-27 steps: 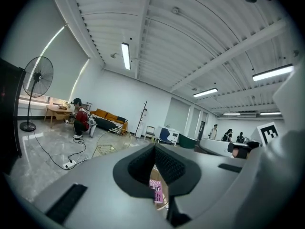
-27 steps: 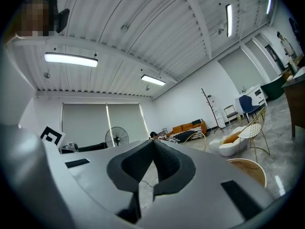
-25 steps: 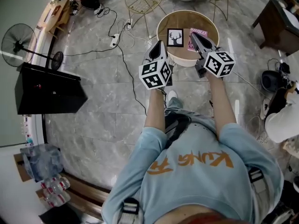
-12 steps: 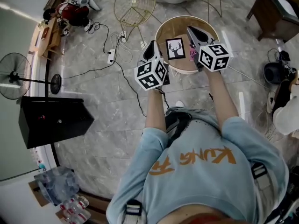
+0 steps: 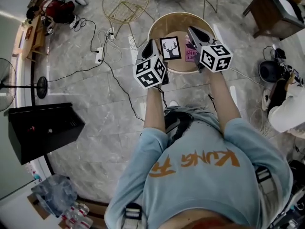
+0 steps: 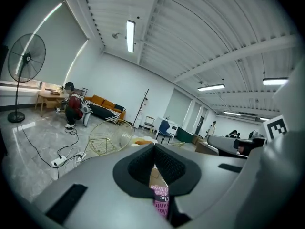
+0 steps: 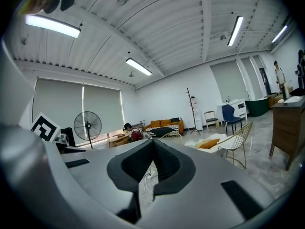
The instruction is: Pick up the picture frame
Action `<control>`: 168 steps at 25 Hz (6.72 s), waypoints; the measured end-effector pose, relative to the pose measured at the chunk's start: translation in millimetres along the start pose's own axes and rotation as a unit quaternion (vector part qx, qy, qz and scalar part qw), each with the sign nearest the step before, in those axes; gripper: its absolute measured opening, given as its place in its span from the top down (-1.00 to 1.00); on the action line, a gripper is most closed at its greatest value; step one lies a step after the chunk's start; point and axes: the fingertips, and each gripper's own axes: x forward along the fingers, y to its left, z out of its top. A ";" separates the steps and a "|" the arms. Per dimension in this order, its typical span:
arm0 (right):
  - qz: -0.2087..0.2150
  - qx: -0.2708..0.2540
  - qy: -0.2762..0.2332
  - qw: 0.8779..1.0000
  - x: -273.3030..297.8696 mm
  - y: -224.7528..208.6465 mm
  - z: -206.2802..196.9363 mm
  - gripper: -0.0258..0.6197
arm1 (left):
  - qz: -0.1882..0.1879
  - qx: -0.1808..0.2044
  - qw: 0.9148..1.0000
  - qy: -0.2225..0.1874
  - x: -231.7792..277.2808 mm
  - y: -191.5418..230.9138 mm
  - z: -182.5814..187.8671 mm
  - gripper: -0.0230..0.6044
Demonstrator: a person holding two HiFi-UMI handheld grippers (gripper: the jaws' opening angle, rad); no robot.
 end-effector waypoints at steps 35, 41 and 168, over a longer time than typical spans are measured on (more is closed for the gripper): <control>-0.024 0.144 0.111 0.983 153.0 -255.3 -68.6 0.93 | 0.057 0.006 0.980 0.191 244.7 -13.1 -102.4 0.87; -0.031 0.165 0.153 0.974 168.8 -253.0 -116.9 0.93 | 0.055 -0.002 0.971 0.232 256.5 6.2 -136.5 0.87; -0.097 0.068 0.321 0.940 238.2 -271.4 -316.0 0.72 | 0.079 0.032 0.967 0.240 344.6 99.4 -262.5 0.68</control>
